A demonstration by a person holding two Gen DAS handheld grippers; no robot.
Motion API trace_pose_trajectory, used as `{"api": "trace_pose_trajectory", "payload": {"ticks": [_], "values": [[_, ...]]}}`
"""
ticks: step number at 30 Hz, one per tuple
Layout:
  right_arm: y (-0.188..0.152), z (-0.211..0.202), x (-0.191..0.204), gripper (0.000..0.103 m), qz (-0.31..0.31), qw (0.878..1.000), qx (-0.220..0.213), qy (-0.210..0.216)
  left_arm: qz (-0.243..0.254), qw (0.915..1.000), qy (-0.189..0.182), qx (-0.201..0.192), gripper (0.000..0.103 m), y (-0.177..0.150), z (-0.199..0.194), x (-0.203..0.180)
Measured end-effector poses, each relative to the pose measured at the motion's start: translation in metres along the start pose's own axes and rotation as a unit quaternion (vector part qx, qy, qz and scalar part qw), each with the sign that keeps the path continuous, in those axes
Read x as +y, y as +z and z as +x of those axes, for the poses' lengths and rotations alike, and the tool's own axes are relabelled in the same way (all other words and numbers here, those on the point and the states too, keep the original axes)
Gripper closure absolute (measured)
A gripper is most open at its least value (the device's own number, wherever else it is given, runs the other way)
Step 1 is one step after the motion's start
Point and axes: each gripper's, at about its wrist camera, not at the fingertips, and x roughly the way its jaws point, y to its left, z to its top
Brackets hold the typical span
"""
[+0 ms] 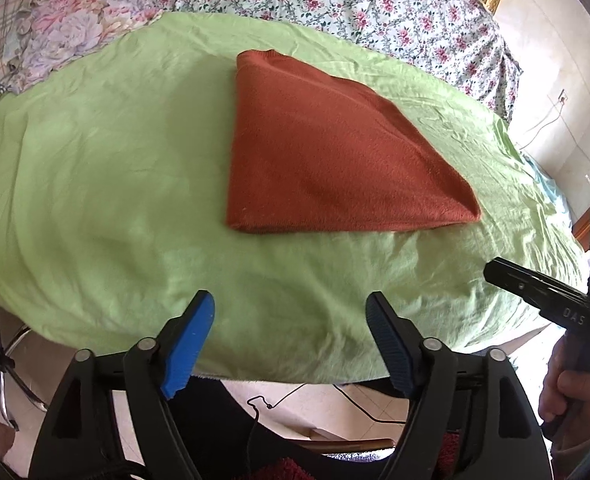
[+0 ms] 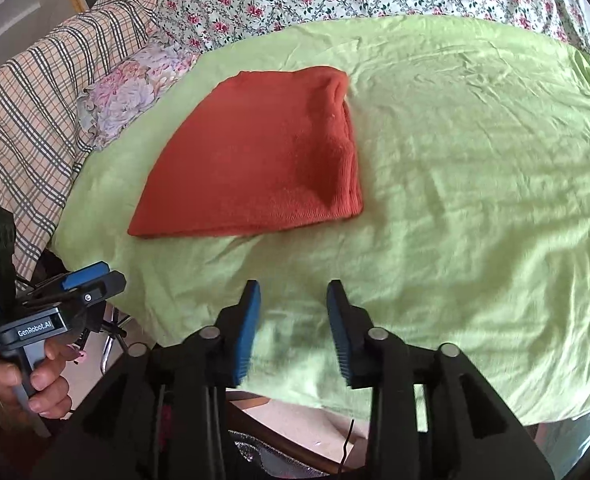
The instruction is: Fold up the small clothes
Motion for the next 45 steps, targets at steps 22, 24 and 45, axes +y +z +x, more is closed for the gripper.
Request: {"api": "trace_pose_trajectory", "payload": {"ticks": [22,24,45], "values": [[0.013,-0.03,-0.003,0.015,0.004,1.0,-0.012,-0.012,0.042,0.9965,0.061,-0.038,0.019,0.04,-0.017,-0.012],[0.018,-0.034,0.001,0.011,-0.002,1.0,-0.019,-0.013,0.042,0.9967,0.061,-0.033,0.019,0.044,-0.015,-0.012],[0.049,-0.002,0.002,0.006,0.021,1.0,0.002,0.007,0.041,0.9933,0.107,-0.015,0.014,0.062,0.002,-0.022]]}}
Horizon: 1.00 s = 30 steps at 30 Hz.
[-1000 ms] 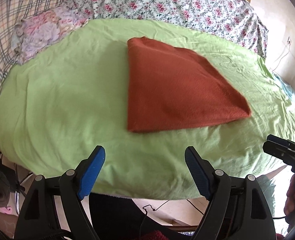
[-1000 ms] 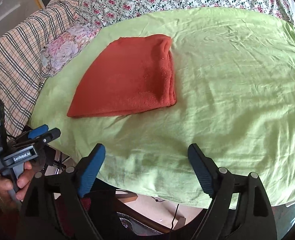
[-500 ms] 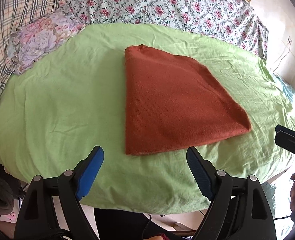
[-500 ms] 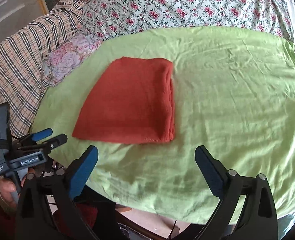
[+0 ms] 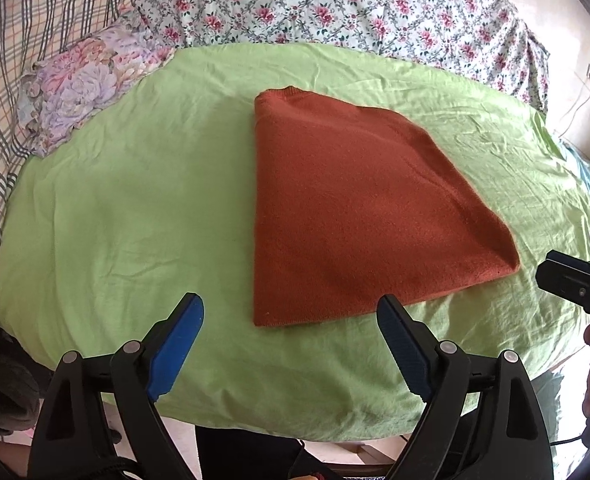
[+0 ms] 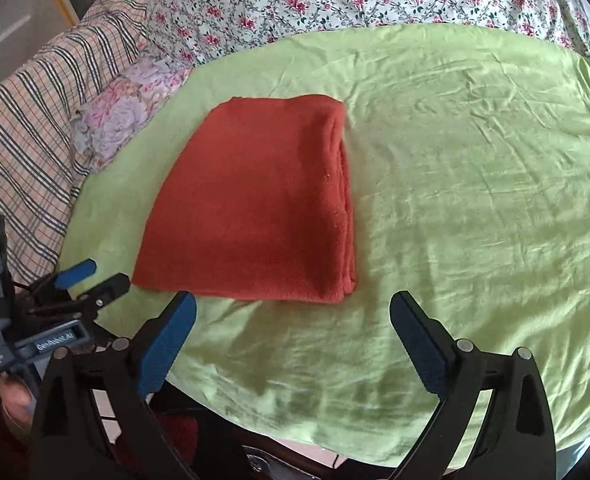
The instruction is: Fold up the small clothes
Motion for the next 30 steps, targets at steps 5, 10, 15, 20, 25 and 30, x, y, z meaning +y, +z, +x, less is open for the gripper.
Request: {"api": "trace_pose_trajectory", "payload": {"ticks": [5,10,15,20,25,30], "values": [[0.005,-0.001,0.007,0.006,-0.02,1.0,-0.002,-0.003,0.011,0.9996,0.025,-0.009,0.013,0.004,-0.007,-0.006],[0.007,-0.013,0.014,0.006,-0.033,0.999,-0.02,-0.008,0.024,0.9992,0.03,-0.013,0.011,0.007,-0.009,-0.015],[0.009,-0.019,0.01,0.006,-0.026,0.999,-0.03,-0.005,0.03,0.9986,0.037,-0.02,0.008,0.008,-0.012,-0.021],[0.019,-0.014,0.01,0.006,-0.031,0.999,-0.025,0.003,0.029,0.9981,0.048,-0.027,0.005,0.008,-0.016,-0.025],[0.025,-0.005,0.008,0.006,-0.039,0.999,-0.007,0.014,0.02,0.9986,0.046,-0.015,0.004,0.011,-0.007,-0.023],[0.035,0.009,-0.003,0.006,-0.026,0.999,0.0,0.02,0.019,0.9991,0.039,0.003,0.004,0.023,0.013,-0.018]]}}
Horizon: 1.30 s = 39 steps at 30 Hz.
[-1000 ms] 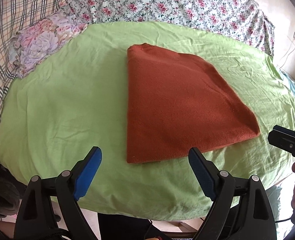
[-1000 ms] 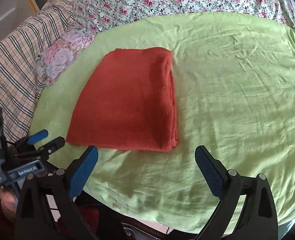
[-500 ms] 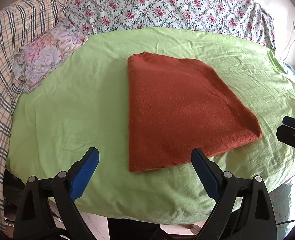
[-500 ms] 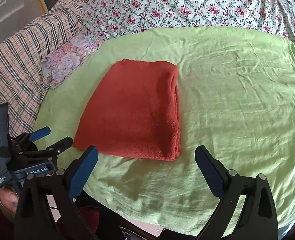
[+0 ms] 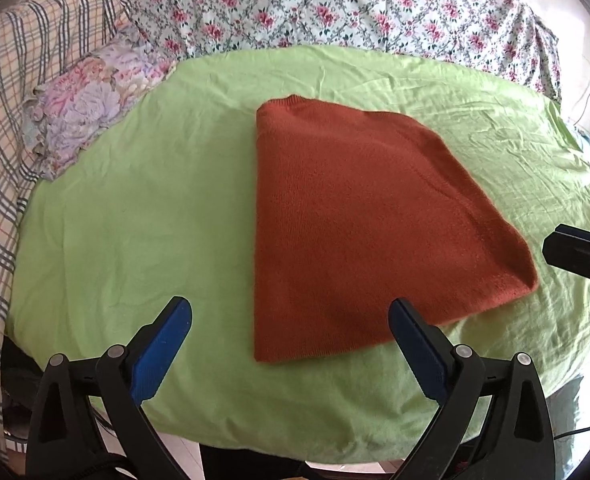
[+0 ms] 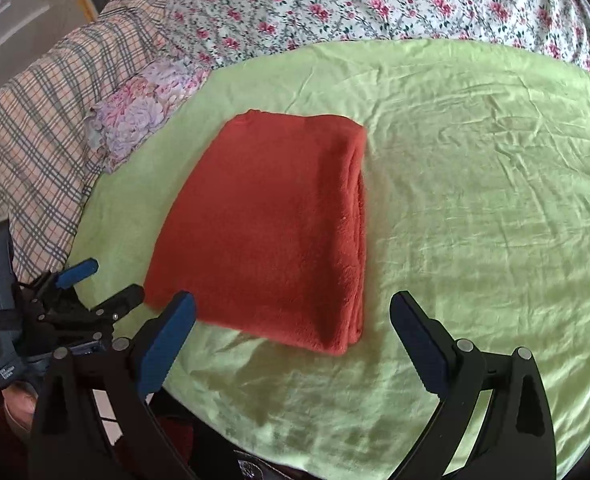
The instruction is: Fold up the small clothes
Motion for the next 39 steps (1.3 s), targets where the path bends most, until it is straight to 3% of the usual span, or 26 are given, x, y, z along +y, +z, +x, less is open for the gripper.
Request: {"api": "trace_pose_trajectory", "payload": {"ticks": [5,16,39], "values": [[0.012,0.019,-0.008,0.005,0.025,1.0,0.013,0.01,0.002,1.0,-0.005,0.004,0.004,0.02,0.016,0.001],[0.034,0.053,-0.01,0.005,0.014,0.999,0.035,0.005,-0.015,0.9998,-0.006,0.008,0.004,0.049,0.045,0.007],[0.042,0.066,-0.008,0.005,0.004,0.999,0.036,-0.001,-0.011,0.9997,0.015,0.015,0.004,0.047,0.045,-0.009]]}}
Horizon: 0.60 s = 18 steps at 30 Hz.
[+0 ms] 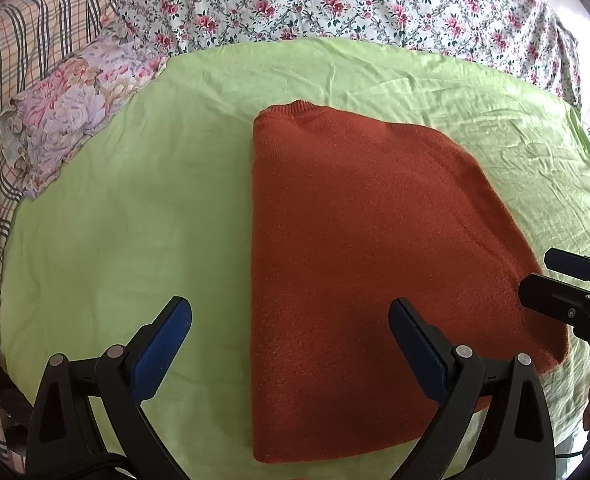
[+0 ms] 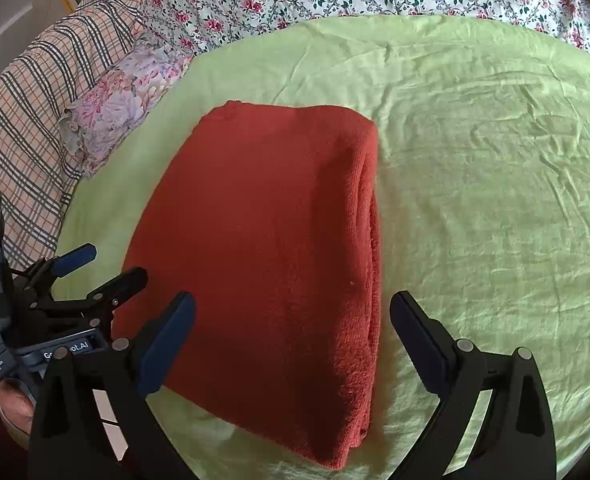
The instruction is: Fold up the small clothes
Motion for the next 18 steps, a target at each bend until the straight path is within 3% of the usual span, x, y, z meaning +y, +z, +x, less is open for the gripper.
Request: {"api": "trace_pose_trajectory", "payload": {"ticks": [18], "values": [[0.0007,-0.0038,0.0028,0.005,-0.005,1.0,-0.003,0.001,-0.002,1.0,-0.007,-0.005,0.004,-0.0006,-0.0042,-0.0027]]}}
